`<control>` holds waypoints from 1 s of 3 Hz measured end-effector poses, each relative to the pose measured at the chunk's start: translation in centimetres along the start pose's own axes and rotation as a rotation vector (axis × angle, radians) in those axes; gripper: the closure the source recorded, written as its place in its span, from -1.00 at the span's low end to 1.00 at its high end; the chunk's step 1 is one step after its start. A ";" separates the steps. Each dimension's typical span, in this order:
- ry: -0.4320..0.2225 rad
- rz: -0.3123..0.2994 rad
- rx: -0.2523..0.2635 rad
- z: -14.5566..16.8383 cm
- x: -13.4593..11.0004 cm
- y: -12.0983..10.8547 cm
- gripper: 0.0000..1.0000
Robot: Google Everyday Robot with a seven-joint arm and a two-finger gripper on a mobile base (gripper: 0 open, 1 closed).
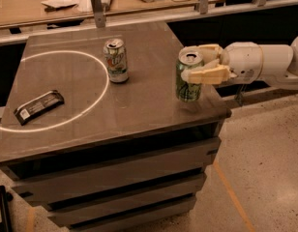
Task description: Place green can upright
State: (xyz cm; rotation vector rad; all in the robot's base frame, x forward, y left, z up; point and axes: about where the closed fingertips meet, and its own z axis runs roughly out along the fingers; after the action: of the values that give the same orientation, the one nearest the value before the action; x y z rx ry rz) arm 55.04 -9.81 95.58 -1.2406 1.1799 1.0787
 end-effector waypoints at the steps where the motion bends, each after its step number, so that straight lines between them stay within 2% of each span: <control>1: -0.020 0.028 -0.021 0.1 1.0 0.6 0.47; 2: -0.034 0.078 -0.032 1.0 2.9 0.2 0.01; 3: -0.035 0.079 -0.037 1.4 3.0 0.2 -0.61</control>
Offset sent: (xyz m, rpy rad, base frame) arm 0.0137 0.0148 -0.0587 0.0570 0.1479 0.0318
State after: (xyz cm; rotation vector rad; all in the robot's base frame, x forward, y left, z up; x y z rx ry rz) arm 55.24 -8.54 92.58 -1.2069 1.1951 1.1814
